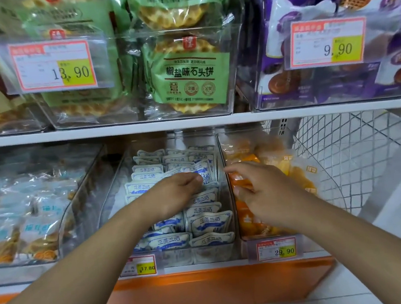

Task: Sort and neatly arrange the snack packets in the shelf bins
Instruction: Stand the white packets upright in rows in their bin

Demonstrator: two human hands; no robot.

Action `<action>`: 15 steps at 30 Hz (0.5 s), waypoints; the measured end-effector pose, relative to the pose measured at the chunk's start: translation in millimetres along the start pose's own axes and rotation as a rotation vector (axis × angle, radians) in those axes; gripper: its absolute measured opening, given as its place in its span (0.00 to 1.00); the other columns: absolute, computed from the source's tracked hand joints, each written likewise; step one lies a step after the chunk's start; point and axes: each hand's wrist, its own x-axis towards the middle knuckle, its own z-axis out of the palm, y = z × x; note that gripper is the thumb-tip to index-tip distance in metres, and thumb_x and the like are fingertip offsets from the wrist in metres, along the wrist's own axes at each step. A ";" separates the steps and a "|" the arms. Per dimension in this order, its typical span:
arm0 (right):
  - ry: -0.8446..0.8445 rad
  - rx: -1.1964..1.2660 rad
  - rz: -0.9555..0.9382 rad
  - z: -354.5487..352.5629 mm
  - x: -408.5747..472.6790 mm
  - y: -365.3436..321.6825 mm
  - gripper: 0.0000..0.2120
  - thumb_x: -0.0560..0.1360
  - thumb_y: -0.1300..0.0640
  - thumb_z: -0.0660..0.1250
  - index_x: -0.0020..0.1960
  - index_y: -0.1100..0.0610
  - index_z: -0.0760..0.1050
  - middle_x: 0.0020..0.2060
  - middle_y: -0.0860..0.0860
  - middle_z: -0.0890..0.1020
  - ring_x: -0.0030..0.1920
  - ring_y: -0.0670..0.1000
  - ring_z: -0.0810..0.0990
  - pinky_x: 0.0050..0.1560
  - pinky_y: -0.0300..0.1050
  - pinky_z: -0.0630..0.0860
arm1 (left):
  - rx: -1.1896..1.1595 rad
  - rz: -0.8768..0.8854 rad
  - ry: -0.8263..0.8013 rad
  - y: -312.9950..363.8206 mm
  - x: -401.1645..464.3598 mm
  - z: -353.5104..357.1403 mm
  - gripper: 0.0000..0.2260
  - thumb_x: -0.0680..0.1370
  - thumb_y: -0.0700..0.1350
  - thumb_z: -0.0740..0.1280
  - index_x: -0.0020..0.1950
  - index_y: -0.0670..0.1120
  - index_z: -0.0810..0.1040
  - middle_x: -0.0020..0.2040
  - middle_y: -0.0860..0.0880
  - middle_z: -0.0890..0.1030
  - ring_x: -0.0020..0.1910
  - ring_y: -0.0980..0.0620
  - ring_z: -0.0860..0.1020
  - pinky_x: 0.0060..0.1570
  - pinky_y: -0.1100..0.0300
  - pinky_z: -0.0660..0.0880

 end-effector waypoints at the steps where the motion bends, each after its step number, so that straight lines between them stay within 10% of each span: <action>1: 0.007 0.018 0.005 0.2 -0.1 1.2 0.22 0.85 0.52 0.64 0.78 0.41 0.67 0.79 0.42 0.67 0.64 0.51 0.79 0.66 0.51 0.77 | 0.038 -0.011 -0.048 -2.1 6.5 3.7 0.20 0.84 0.62 0.56 0.70 0.57 0.76 0.69 0.55 0.77 0.68 0.53 0.74 0.71 0.55 0.68; 5: 0.041 0.039 -0.026 2.6 3.2 7.9 0.20 0.85 0.52 0.63 0.75 0.41 0.69 0.77 0.40 0.69 0.70 0.45 0.73 0.68 0.44 0.72 | 0.165 0.023 -0.122 -7.2 24.1 9.7 0.18 0.86 0.56 0.56 0.70 0.50 0.77 0.72 0.50 0.74 0.71 0.48 0.70 0.73 0.52 0.65; 9: 0.046 0.097 -0.020 3.5 6.6 9.2 0.17 0.85 0.54 0.63 0.71 0.40 0.72 0.67 0.35 0.71 0.58 0.44 0.80 0.48 0.29 0.73 | 0.202 -0.027 -0.160 -9.8 31.6 10.5 0.16 0.85 0.60 0.49 0.66 0.63 0.73 0.69 0.55 0.72 0.70 0.47 0.64 0.73 0.41 0.59; 15: 0.062 0.075 -0.043 5.2 10.0 10.0 0.15 0.86 0.54 0.62 0.70 0.43 0.74 0.69 0.36 0.71 0.68 0.43 0.69 0.64 0.42 0.67 | 0.150 -0.156 -0.125 -7.5 35.9 15.4 0.26 0.75 0.72 0.45 0.66 0.69 0.73 0.60 0.52 0.69 0.64 0.44 0.66 0.70 0.41 0.65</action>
